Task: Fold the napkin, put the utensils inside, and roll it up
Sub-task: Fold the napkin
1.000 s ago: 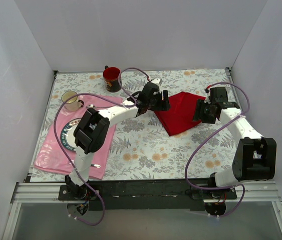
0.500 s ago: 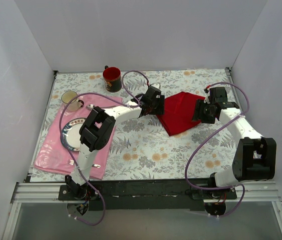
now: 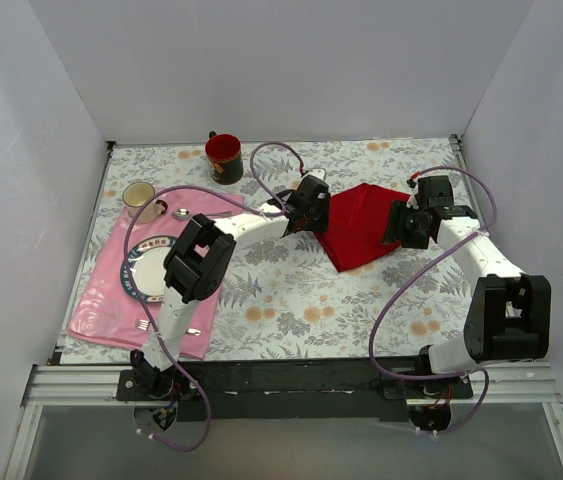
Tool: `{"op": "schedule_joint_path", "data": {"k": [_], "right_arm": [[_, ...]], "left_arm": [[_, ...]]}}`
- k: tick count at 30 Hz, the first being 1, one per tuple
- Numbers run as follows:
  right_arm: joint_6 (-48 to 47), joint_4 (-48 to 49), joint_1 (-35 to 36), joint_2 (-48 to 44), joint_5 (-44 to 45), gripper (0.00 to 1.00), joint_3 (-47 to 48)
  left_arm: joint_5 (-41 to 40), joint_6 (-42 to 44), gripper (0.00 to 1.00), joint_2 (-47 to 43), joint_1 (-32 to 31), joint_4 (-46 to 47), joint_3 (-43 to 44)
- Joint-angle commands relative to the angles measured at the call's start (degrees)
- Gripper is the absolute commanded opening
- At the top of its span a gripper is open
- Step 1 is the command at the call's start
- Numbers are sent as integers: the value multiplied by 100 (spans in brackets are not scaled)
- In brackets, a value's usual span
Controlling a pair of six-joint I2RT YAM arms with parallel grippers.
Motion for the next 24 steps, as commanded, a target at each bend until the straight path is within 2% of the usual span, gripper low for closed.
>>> {"op": "schedule_joint_path", "data": {"k": [1,4,16,24], "right_arm": [[-43,81,-19,-192,-37,63,-35],[-52,54,-10,-210,-11,63,-43],[-60,54,-10,-210,-37,63,-8],[-69,45,-10,-210,-45,63,-8]], "left_arm": [[-196,85,39,-112,-48,-33,210],[-249,67,38,-182,-57,-50,202],[-522,111,48,-411,-127,187,-106],[-856,384,44,-454,-242,187,-19]]}}
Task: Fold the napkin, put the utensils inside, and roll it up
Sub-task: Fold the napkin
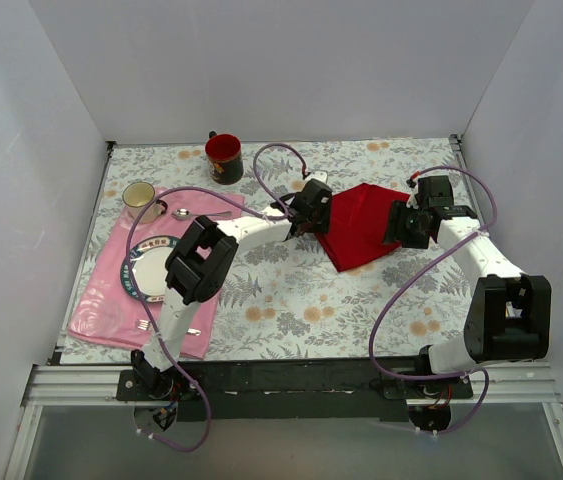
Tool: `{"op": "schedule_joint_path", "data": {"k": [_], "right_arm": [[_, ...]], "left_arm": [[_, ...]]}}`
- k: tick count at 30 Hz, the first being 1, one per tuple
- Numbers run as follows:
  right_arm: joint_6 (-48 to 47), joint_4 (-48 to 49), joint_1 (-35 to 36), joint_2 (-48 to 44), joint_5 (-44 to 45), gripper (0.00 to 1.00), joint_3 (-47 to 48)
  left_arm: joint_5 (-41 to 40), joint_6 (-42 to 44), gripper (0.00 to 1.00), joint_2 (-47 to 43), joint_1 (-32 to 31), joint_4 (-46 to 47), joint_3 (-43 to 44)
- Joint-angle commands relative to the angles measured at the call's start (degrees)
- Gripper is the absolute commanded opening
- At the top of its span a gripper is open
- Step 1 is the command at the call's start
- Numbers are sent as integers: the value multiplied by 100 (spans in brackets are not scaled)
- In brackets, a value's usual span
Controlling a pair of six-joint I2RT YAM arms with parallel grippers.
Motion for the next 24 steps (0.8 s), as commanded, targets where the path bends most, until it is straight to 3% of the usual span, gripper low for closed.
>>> {"op": "schedule_joint_path", "data": {"k": [1,24], "right_arm": [[-25,45,-10,-186,-57,63,-17],[-87,-7,-10,-195,-30,63,-17]], "left_arm": [[-327,244,45,-446,-100,111,86],[-836,868,40,152,-179,-12,623]]}}
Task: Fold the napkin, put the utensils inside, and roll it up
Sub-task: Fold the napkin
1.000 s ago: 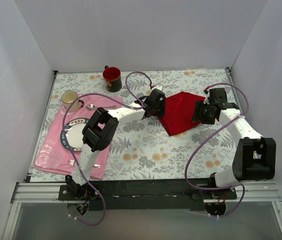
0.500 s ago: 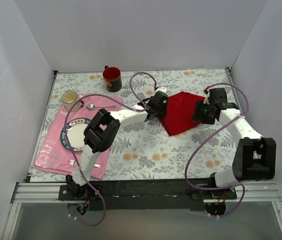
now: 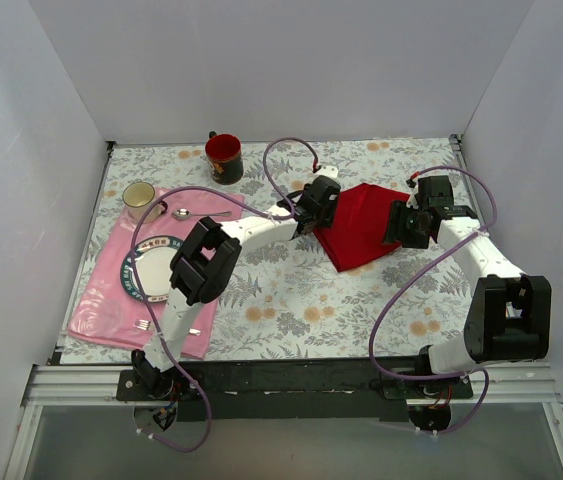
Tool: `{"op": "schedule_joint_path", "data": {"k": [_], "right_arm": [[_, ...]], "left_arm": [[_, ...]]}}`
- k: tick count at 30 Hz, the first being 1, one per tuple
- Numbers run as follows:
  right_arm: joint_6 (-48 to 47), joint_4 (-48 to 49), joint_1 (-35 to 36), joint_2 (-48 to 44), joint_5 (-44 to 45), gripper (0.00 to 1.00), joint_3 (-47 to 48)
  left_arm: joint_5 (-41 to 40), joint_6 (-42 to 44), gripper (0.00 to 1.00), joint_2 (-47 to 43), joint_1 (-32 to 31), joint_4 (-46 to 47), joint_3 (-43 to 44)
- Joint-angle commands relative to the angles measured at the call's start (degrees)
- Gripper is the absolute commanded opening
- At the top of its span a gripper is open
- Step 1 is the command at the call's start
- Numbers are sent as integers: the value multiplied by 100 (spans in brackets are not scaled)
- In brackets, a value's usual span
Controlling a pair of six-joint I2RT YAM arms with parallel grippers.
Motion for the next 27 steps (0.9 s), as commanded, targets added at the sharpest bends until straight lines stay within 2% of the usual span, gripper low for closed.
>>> {"op": "schedule_joint_path", "data": {"k": [1,5,8,15,16,20,22,27], "right_arm": [[-72,3,-10,-197,-28,63,-8],[-81,-5,-19,-170,-37,63,-17],[-89,12,-19,-170,-37,63,-17],[-98,-5,-10,-162,-46,63,-17],[-98,-5,-10,-153,-46,63,-8],[-89,-5,-10,-162,-28,63,-17],[-72,12,-10,-162,-28,63,-8],[-28,56,-10,-109,-81,63,9]], "left_arm": [[-272,109,40,38,-6,-74,201],[-492,92,54,47,-6,-153,193],[-563,118,53,65,-6,-135,175],[-493,258,34,135,-6,5,245],[-466,285,27,161,-6,23,280],[-344,391,15,135,-6,31,403],[-308,373,2,74,-15,32,430],[-158,294,0,-128,-15,58,395]]}}
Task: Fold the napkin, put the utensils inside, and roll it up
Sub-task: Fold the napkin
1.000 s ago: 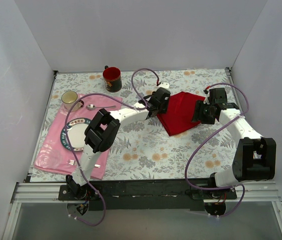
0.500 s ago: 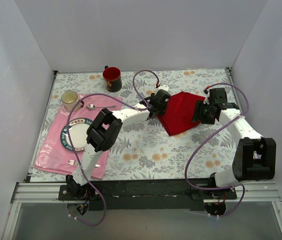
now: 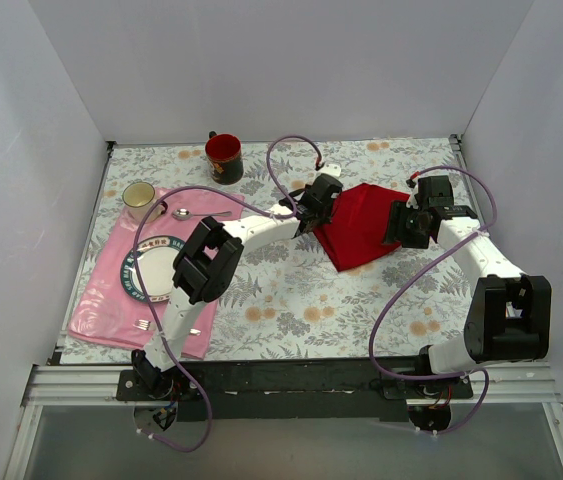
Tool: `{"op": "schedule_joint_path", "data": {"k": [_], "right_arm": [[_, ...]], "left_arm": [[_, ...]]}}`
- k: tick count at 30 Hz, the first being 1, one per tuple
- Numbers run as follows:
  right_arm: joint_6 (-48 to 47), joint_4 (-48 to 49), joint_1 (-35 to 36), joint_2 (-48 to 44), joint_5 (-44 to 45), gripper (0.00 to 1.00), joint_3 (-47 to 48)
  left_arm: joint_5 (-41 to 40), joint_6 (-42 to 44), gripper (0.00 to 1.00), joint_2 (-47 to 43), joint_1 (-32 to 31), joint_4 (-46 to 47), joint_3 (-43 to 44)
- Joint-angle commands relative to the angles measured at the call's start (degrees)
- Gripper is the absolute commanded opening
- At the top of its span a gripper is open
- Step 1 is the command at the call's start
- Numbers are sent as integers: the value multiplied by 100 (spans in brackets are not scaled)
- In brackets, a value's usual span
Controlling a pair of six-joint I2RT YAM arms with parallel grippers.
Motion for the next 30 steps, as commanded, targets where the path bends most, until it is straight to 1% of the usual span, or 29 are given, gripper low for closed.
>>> {"op": "schedule_joint_path", "data": {"k": [1,7,12,19,22,24,25,27,29,30], "right_arm": [[-13,56,-10,-109,-87,63,18],[49,162,-10,31,-140,63,27],[154,425,-10,269,-237,63,9],[207,575,-19,716,-123,62,185],[199,627,-28,875,-87,59,299],[181,662,-28,963,-35,53,387],[137,663,-45,1076,-9,52,440],[119,654,-36,1183,-34,45,571],[128,698,-36,1280,-131,41,633],[128,715,-36,1315,-166,40,651]], "left_arm": [[69,-10,0,-327,-13,67,102],[-247,17,0,-468,-13,348,-153],[-353,-19,0,-512,5,567,-399],[-503,-27,0,-539,101,699,-452],[-520,-54,0,-530,146,700,-452],[-538,-71,0,-530,172,700,-479],[-538,-71,0,-530,181,700,-487],[-538,-106,0,-521,198,682,-505],[-538,-115,0,-512,207,700,-549],[-546,-115,0,-504,207,708,-549]]}}
